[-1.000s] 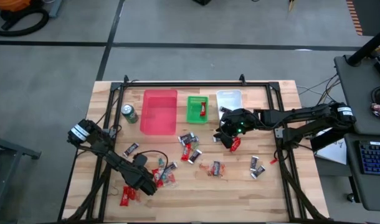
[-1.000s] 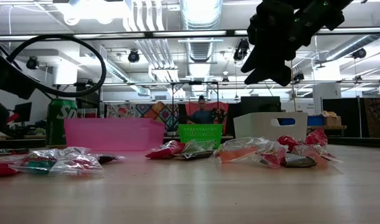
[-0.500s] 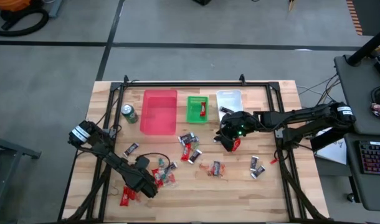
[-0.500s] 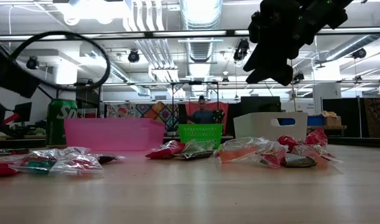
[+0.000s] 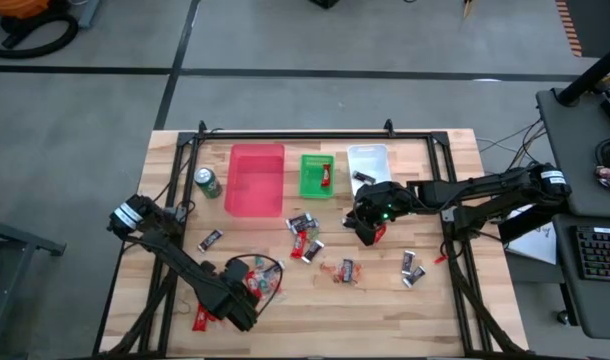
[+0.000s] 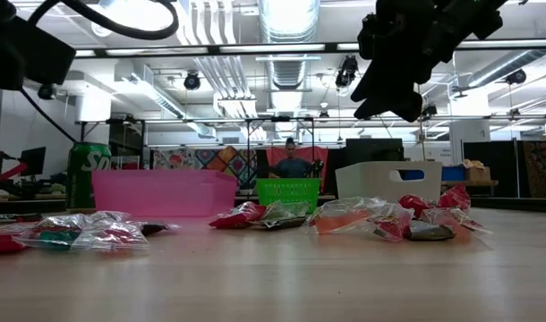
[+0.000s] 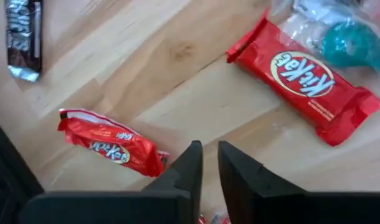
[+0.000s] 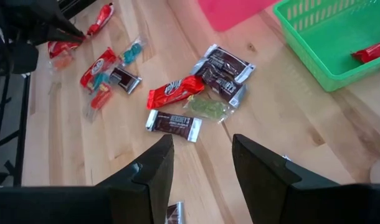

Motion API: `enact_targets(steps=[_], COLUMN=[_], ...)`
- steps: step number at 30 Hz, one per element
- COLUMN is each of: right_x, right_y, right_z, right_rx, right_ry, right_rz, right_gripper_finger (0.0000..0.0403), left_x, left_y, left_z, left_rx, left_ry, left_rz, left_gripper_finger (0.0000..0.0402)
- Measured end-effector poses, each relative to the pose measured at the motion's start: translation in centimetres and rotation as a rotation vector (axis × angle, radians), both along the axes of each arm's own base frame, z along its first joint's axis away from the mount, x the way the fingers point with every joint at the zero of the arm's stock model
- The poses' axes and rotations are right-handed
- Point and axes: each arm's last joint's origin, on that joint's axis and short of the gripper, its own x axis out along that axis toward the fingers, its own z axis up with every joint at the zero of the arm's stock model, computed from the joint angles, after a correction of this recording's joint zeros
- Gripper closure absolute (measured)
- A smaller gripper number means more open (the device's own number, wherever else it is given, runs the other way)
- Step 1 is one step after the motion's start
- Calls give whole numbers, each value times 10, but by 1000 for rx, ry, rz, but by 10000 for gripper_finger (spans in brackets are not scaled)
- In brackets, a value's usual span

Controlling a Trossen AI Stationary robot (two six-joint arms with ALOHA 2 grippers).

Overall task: Sort candy
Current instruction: Put the red chocolate into the green bin

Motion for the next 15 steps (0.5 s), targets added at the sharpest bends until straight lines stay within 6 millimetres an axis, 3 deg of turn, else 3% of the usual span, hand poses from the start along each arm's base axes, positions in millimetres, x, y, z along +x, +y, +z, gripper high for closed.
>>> enact_targets(steps=[6, 11, 15], right_x=[0, 0, 0], right_y=[0, 0, 0], right_z=[0, 0, 0], right_rx=[0, 0, 1], right_ry=[0, 0, 0], right_rz=[-1, -1, -2], right_gripper_finger=[248, 248, 248], left_x=[-12, -21, -22], left_y=[1, -4, -4], left_z=[2, 3, 1], left_rx=[39, 5, -20], left_ry=[98, 205, 251], left_rz=[25, -356, -650], left_gripper_finger=[280, 231, 220])
